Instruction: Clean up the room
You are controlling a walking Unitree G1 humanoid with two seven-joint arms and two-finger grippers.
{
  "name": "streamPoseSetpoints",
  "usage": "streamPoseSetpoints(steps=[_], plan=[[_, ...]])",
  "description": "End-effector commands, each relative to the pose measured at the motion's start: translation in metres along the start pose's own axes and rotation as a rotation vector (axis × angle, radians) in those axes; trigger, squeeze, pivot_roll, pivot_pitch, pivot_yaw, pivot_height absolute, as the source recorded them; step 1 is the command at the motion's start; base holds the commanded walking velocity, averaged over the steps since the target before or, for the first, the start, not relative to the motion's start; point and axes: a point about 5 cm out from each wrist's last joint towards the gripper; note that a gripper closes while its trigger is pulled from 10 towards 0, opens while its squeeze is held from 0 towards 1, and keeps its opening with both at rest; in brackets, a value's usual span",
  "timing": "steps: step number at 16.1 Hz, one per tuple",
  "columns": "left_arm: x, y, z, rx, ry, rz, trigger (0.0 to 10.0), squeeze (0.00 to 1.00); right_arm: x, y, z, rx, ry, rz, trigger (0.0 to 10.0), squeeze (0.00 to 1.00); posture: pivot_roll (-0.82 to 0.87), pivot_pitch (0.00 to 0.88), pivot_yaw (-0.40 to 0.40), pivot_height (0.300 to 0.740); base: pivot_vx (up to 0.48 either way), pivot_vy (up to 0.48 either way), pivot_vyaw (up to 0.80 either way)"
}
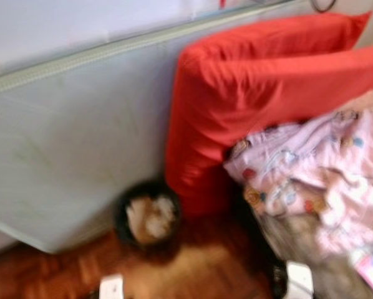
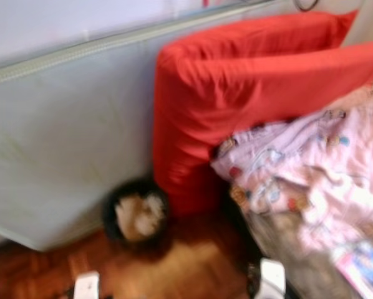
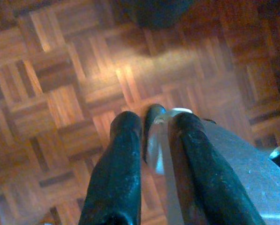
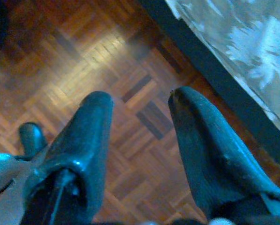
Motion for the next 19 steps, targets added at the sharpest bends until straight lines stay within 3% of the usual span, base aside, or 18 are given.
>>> streamPoseSetpoints(steps=[1, 11, 16, 18, 19], plan=[[0.0089, 0.0108, 0.0225, -0.117, 0.279, -0.118, 10.0, 0.0, 0.02, 0.0024, 0.0186, 0.005, 0.071, 0.059, 10.0, 0.0, 0.04, 0.0, 0.024, 0.74, 0.0, 0.0, 0.0], [0.01, 0.0102, 0.0195, -0.119, 0.239, -0.108, 10.0, 0.0, 0.0227, 0.0018, 0.0179, 0.01, 0.073, 0.053, 10.0, 0.0, 0.03, 0.0, 0.023, 0.74, 0.0, 0.0, 0.0], [0.0091, 0.0096, 0.0173, -0.127, 0.26, -0.107, 10.0, 0.0, 0.0239, 0.0011, 0.0138, -0.012, 0.072, 0.051, 10.0, 0.0, 0.03, 0.0, 0.027, 0.74, 0.0, 0.0, -0.76], [0.0087, 0.0101, 0.0197, -0.117, 0.319, -0.105, 10.0, 0.0, 0.0235, 0.0013, 0.0141, -0.012, 0.07, 0.05, 10.0, 0.0, 0.03, 0.0, 0.029, 0.74, 0.0, -0.467, -0.76], [0.0087, 0.01, 0.0194, -0.118, 0.294, -0.104, 10.0, 0.0, 0.0231, 0.0014, 0.0146, -0.008, 0.074, 0.052, 10.0, 0.0, 0.03, 0.0, 0.032, 0.74, 0.0, -0.469, -0.76]])
Point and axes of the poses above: a point about 5 cm out from each wrist's last joint towards the gripper, its own y axis pointing out of the wrist towards the gripper, its own z axis along the axis of the wrist's last joint, x = y × z, and after that the axes turned 8 degrees about -y, right-handed
